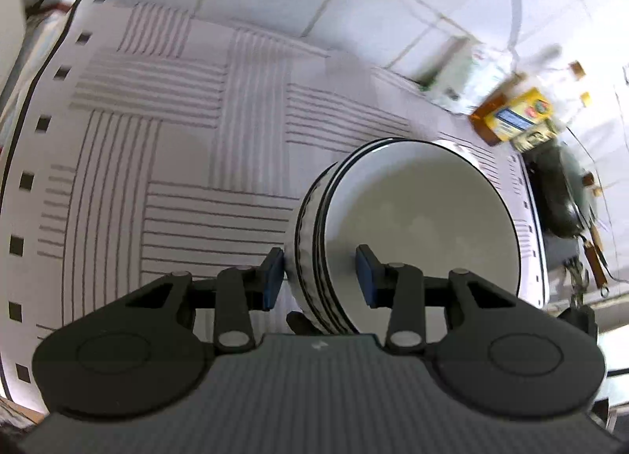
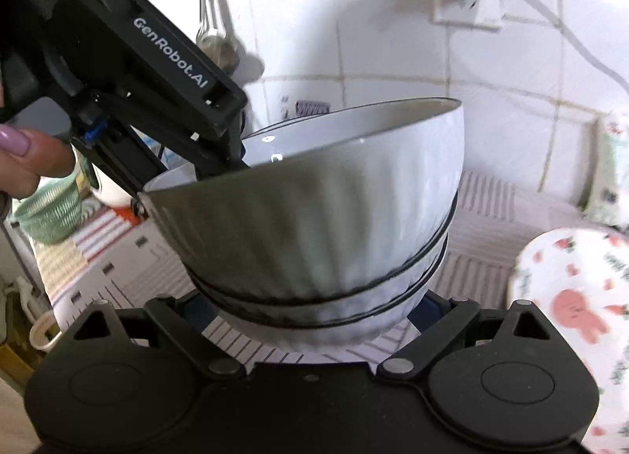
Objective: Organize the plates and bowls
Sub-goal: 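Carry the bowl stack onto the pink bunny plate, open both grippers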
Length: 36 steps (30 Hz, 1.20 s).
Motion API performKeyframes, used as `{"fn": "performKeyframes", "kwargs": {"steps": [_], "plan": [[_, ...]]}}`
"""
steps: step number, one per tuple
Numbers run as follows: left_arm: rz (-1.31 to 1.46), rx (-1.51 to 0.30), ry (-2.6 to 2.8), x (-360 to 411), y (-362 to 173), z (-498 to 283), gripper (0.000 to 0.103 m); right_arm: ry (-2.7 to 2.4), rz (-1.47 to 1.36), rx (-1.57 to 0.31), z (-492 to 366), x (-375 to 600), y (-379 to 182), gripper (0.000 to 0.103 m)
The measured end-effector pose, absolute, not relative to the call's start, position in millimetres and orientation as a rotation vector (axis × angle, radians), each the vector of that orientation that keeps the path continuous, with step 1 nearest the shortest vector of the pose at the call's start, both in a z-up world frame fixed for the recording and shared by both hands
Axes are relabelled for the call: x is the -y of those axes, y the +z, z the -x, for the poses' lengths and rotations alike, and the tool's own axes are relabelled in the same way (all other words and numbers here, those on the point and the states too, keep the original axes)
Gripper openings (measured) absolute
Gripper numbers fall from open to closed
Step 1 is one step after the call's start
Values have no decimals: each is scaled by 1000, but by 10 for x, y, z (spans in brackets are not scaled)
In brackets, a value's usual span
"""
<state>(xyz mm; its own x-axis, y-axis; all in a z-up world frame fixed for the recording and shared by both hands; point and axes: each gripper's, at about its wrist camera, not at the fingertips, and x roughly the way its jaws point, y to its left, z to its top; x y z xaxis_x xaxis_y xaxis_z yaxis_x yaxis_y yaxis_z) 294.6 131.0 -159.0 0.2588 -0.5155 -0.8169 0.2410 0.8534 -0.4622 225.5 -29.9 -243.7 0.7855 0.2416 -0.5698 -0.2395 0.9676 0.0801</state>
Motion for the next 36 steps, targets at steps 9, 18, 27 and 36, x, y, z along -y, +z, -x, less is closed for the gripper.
{"fn": "performKeyframes", "kwargs": {"steps": [9, 18, 27, 36], "plan": [[139, -1177, -613, -608, -1129, -2875, 40, 173, 55, -572, -2027, 752, -2059, 98], [102, -1207, -657, 104, -1211, -2986, 40, 131, 44, -604, -1969, 1341, -2061, 98], [154, -1277, -632, 562, -1477, -3140, 40, 170, 77, -655, -2026, 1835, -2149, 98], [170, -1323, -567, 781, -1720, -3202, 40, 232, 125, -700, -2132, 2010, -2362, 98]]}}
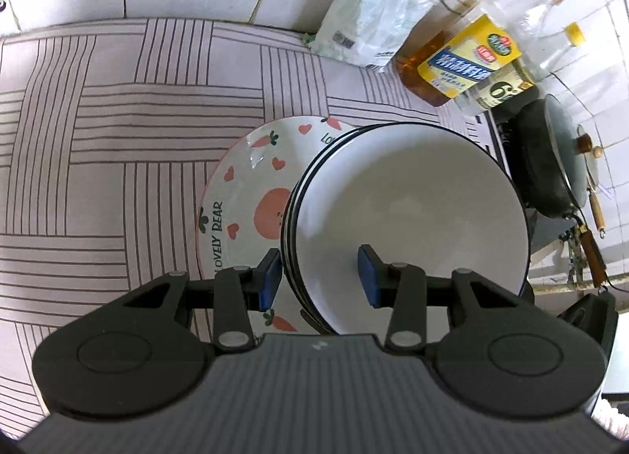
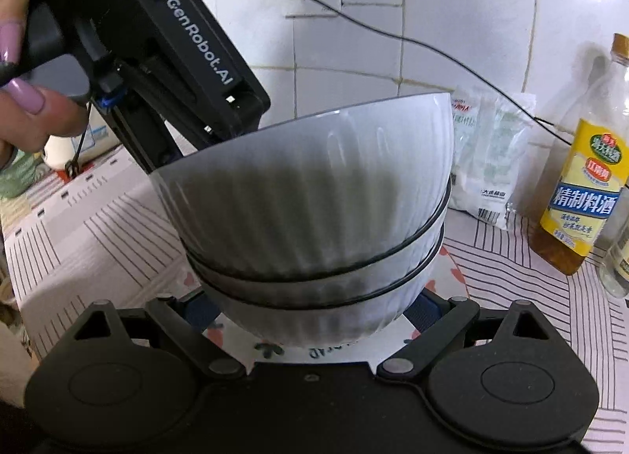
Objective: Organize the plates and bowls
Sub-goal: 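Carry the bowl stack onto the pink bunny plate, open both grippers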
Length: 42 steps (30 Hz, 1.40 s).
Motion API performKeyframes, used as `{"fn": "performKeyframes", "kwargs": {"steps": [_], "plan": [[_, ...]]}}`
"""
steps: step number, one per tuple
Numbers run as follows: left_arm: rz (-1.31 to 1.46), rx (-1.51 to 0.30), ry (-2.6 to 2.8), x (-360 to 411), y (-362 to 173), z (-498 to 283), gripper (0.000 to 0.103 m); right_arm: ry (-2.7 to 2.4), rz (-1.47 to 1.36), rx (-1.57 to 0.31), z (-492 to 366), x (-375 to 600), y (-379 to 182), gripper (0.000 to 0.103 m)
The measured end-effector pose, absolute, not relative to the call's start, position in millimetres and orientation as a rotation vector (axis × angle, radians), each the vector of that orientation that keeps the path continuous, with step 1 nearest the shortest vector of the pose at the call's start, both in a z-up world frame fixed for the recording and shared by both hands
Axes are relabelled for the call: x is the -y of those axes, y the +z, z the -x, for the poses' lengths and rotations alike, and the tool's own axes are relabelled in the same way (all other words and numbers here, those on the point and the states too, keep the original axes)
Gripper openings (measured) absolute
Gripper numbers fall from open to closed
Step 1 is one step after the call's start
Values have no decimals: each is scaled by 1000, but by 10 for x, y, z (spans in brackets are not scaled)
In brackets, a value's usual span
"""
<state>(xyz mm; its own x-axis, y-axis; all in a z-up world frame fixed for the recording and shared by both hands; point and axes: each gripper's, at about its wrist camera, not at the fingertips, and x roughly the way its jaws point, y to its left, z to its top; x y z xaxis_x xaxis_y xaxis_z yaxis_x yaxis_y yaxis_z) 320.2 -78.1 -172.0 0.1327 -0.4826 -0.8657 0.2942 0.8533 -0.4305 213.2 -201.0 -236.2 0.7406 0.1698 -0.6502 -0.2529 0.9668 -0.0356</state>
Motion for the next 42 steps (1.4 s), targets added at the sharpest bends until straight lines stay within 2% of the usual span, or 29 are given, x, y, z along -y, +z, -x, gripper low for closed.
{"fn": "performKeyframes", "kwargs": {"steps": [20, 25, 42], "plan": [[169, -1333, -484, 823, -1913, -3221, 40, 267, 162, -741, -2224, 2080, -2517, 97], [202, -1323, -489, 843, -1967, -3152, 40, 242, 78, -799, -2242, 2149, -2553, 97], [114, -1206, -415, 789, -1713, -2900, 42, 116, 90, -808, -1976, 2032, -2242, 97]]}}
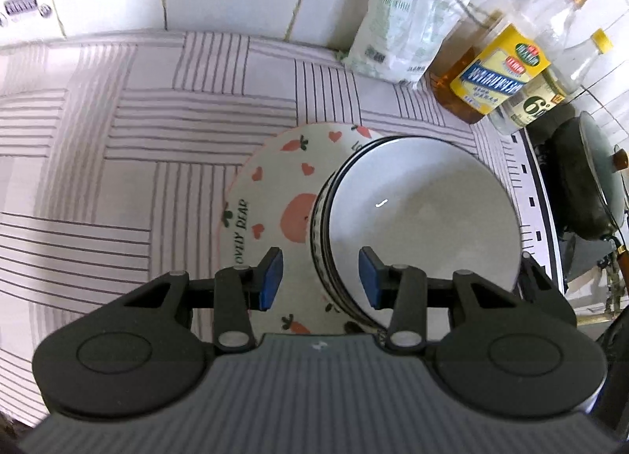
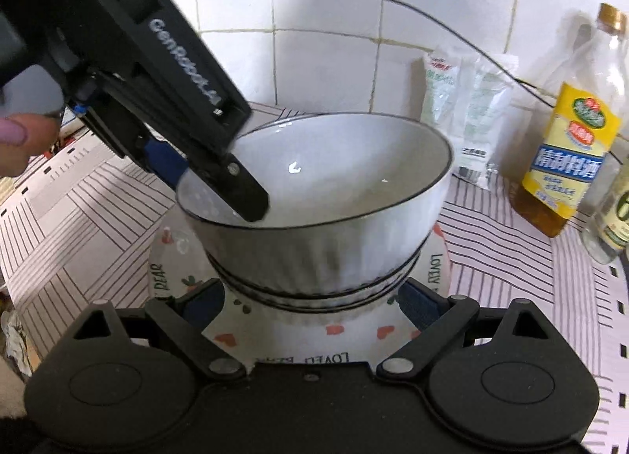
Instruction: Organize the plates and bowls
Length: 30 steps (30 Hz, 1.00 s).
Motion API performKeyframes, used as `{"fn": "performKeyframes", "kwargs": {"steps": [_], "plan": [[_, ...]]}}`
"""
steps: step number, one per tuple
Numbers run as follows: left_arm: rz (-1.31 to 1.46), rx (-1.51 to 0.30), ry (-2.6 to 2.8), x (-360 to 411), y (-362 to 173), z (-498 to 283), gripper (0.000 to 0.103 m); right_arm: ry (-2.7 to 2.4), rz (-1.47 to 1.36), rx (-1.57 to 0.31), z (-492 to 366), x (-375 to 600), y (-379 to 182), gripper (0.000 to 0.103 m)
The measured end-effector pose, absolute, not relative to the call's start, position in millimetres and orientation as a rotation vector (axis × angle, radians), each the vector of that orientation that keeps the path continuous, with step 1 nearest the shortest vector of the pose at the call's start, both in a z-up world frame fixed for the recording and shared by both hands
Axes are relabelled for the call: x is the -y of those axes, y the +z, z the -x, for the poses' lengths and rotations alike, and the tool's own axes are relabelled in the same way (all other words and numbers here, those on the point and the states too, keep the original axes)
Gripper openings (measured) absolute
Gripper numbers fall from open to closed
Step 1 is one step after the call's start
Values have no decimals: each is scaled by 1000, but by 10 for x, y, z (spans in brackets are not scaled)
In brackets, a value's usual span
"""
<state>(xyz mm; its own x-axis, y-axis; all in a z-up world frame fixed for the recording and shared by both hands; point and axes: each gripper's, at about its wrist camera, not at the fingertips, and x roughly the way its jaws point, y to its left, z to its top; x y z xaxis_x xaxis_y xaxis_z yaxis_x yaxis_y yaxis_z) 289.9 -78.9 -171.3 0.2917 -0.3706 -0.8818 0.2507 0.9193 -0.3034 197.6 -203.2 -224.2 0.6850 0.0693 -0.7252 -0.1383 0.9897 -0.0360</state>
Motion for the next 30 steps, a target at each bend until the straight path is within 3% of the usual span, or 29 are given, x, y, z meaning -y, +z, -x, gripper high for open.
{"fn": "performKeyframes", "kwargs": {"steps": [7, 13, 30], "plan": [[95, -1132, -398, 659, -1365, -2693, 50, 30, -32, -820, -1856, 2069, -1970, 98], [73, -1067, -398, 627, -1134, -2528, 60, -29, -5, -820, -1775, 2065, -1793, 98], [29, -918, -348, 245, -207, -1743, 75, -135, 4, -800, -1386, 1864, -916, 99]]}}
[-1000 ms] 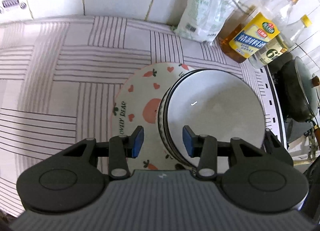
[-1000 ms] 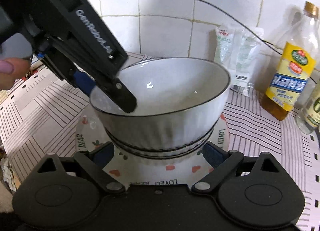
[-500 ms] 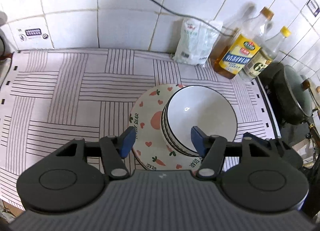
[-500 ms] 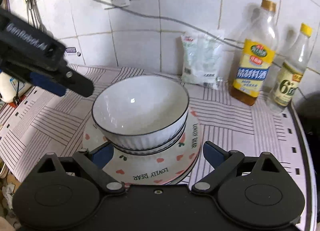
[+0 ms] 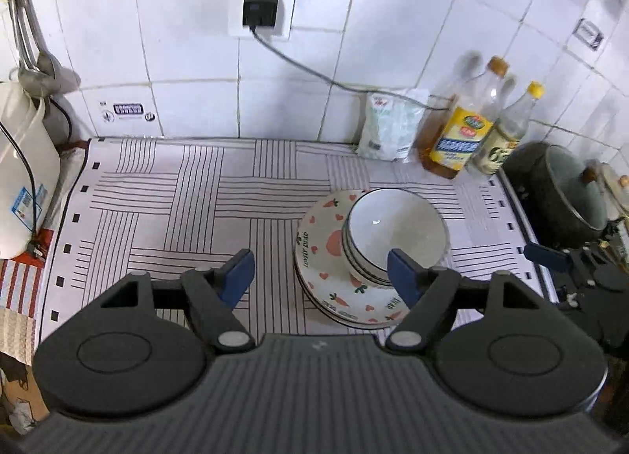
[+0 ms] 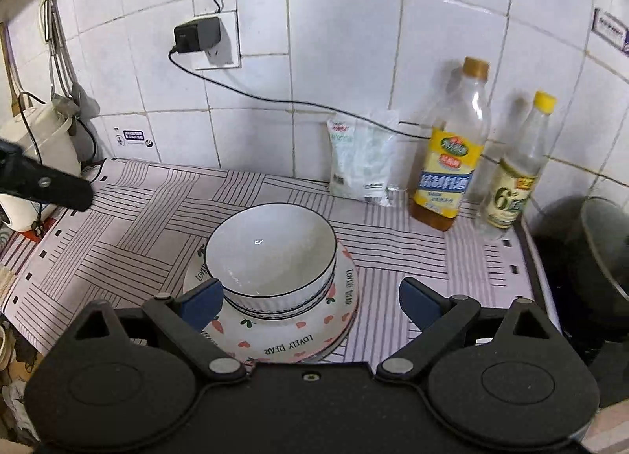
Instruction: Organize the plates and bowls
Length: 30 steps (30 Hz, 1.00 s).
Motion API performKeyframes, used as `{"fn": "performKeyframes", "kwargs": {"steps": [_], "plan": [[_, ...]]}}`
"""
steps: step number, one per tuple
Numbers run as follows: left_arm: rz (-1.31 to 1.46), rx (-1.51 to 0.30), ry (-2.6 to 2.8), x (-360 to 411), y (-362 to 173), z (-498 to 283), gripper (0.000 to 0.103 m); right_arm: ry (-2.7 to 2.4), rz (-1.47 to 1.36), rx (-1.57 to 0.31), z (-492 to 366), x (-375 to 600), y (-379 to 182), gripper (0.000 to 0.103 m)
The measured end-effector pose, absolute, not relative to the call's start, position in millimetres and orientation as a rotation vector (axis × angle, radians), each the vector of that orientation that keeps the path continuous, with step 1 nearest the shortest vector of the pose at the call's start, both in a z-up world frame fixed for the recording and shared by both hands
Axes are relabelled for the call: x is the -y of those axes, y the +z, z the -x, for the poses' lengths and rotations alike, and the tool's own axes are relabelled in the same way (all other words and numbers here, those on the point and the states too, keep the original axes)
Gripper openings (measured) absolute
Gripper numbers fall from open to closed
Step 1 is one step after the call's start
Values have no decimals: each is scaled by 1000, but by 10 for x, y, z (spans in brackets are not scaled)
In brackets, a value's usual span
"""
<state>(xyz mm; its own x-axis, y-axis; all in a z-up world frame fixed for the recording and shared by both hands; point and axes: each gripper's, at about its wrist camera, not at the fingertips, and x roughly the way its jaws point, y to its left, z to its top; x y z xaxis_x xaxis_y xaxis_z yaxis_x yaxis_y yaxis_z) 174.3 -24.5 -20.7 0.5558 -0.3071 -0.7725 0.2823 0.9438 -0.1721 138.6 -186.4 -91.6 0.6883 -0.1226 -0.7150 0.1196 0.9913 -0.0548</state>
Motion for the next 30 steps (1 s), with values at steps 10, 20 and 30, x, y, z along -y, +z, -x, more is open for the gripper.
{"fn": "performKeyframes", "kwargs": {"steps": [10, 20, 30], "plan": [[-64, -865, -294, 37, 141, -1320, 89, -181, -33, -832, -1119, 1902, -616, 99], [-79, -874, -216, -63, 255, -969, 98, -176, -96, -823, -684, 1879, -235, 99], [-125, -866, -201, -16, 272, -683, 99, -237, -20, -803, -383, 1658, 4, 100]]}}
